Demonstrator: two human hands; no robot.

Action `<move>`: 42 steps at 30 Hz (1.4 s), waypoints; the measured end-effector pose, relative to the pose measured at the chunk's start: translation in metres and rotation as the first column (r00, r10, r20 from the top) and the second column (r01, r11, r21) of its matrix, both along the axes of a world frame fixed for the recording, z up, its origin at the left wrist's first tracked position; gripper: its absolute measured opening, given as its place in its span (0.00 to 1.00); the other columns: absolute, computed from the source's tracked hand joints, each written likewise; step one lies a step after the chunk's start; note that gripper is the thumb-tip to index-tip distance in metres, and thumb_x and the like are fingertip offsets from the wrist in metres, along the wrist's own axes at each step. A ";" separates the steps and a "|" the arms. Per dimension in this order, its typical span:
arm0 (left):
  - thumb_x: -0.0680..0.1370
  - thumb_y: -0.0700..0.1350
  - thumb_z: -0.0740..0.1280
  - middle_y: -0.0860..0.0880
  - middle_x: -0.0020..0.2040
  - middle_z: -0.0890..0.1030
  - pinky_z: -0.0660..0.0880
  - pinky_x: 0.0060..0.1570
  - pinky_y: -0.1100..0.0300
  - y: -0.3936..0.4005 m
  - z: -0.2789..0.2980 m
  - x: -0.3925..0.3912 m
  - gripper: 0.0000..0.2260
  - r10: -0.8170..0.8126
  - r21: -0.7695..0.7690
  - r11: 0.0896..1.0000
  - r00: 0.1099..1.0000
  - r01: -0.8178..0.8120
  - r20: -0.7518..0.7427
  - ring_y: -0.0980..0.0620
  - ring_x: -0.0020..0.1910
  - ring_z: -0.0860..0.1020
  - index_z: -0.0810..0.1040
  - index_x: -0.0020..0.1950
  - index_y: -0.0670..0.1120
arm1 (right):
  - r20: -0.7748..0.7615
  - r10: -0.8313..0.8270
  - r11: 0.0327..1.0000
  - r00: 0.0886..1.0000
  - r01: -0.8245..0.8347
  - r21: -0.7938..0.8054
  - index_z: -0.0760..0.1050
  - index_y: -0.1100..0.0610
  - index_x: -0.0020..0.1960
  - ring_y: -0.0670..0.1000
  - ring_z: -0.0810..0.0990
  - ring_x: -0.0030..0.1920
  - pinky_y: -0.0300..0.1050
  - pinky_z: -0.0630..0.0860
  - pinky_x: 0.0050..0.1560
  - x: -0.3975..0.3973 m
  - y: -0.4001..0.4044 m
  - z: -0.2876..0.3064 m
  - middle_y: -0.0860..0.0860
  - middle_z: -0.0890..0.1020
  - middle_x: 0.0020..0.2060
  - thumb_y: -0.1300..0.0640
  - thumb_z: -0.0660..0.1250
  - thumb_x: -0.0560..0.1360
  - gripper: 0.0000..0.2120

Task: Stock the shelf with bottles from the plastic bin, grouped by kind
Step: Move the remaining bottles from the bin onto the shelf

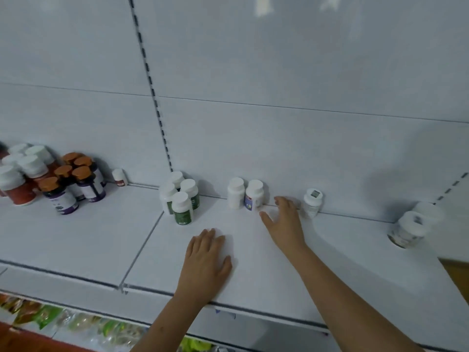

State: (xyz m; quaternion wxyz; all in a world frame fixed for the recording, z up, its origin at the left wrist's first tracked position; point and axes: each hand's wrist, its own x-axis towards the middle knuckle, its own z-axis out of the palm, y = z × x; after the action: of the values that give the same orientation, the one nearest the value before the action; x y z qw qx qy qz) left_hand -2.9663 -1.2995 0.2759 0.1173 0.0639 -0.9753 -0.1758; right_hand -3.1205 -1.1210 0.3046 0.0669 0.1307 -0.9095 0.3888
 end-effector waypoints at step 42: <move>0.78 0.56 0.61 0.50 0.63 0.75 0.75 0.58 0.53 0.650 -0.064 -0.014 0.21 -0.710 0.176 0.697 0.633 0.695 0.310 0.50 0.59 0.75 0.73 0.68 0.48 | 0.060 -0.498 0.856 0.865 0.480 0.189 0.66 0.57 0.74 0.51 0.69 0.69 0.41 0.63 0.67 0.160 0.746 -0.031 0.54 0.72 0.68 0.43 0.55 0.82 0.26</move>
State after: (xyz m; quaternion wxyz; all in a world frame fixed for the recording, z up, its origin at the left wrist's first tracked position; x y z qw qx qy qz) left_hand -2.9806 -0.6499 0.2121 -0.1394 -0.2875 -0.9235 -0.2123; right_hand -2.9609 -0.3751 0.2734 0.1037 -0.1208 -0.9445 0.2874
